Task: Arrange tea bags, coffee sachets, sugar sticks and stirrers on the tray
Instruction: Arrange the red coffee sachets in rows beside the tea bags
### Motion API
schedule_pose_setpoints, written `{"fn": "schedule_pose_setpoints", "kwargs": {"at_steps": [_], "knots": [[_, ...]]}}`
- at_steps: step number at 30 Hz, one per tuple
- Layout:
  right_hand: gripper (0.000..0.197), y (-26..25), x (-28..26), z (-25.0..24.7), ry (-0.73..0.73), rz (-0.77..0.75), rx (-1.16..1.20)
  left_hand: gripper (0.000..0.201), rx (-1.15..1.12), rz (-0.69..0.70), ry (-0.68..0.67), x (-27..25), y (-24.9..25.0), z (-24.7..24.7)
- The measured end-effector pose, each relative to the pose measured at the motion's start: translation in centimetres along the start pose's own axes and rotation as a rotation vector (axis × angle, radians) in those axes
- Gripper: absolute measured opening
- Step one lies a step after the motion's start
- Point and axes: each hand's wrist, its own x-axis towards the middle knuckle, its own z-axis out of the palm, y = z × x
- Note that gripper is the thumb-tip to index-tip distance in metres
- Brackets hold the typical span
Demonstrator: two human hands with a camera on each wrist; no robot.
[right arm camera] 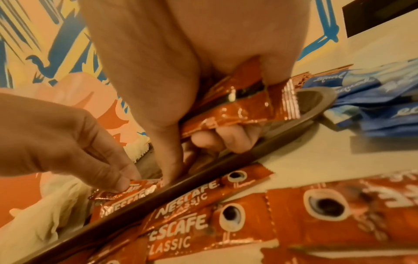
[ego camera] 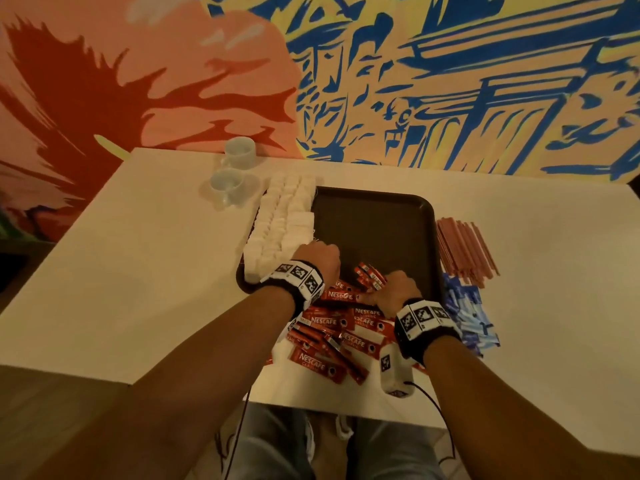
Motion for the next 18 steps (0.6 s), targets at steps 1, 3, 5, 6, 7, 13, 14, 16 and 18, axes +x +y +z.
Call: {"fn": "schedule_pose_setpoints", "kwargs": {"at_steps": [1, 3, 5, 6, 7, 13, 14, 16, 18], "knots": [[0.063, -0.1, 0.0, 0.1, 0.004, 0.000, -0.015, 0.027, 0.013, 0.004, -0.001, 0.1, 0.0, 0.0], [0.069, -0.4, 0.0, 0.3, 0.011, -0.012, -0.049, 0.026, 0.014, 0.001, -0.015, 0.3, -0.1, -0.1], [0.072, -0.8, 0.1, 0.3, 0.012, -0.025, -0.080, 0.024, 0.010, -0.001, -0.026, 0.3, -0.1, -0.2], [0.073, -1.0, 0.1, 0.4, 0.010, -0.023, -0.089, 0.023, 0.007, -0.004, -0.034, 0.2, -0.1, -0.2], [0.073, -1.1, 0.1, 0.4, 0.003, -0.026, -0.100, 0.022, -0.002, -0.001, -0.039, 0.2, -0.3, -0.2], [0.074, -1.3, 0.3, 0.7, 0.003, -0.011, -0.078, 0.016, -0.051, 0.026, -0.053, 0.0, -1.3, -0.2], [0.071, -1.3, 0.3, 0.7, 0.006, -0.008, -0.074, 0.016, -0.047, 0.026, -0.047, 0.0, -1.3, -0.1], [0.067, -1.4, 0.4, 0.8, 0.010, -0.021, -0.083, 0.015, -0.039, 0.035, -0.037, 0.1, -1.4, 0.1], [0.063, -1.7, 0.3, 0.9, 0.011, -0.041, -0.104, 0.013, -0.044, 0.062, -0.044, 0.2, -1.5, 0.1]]}}
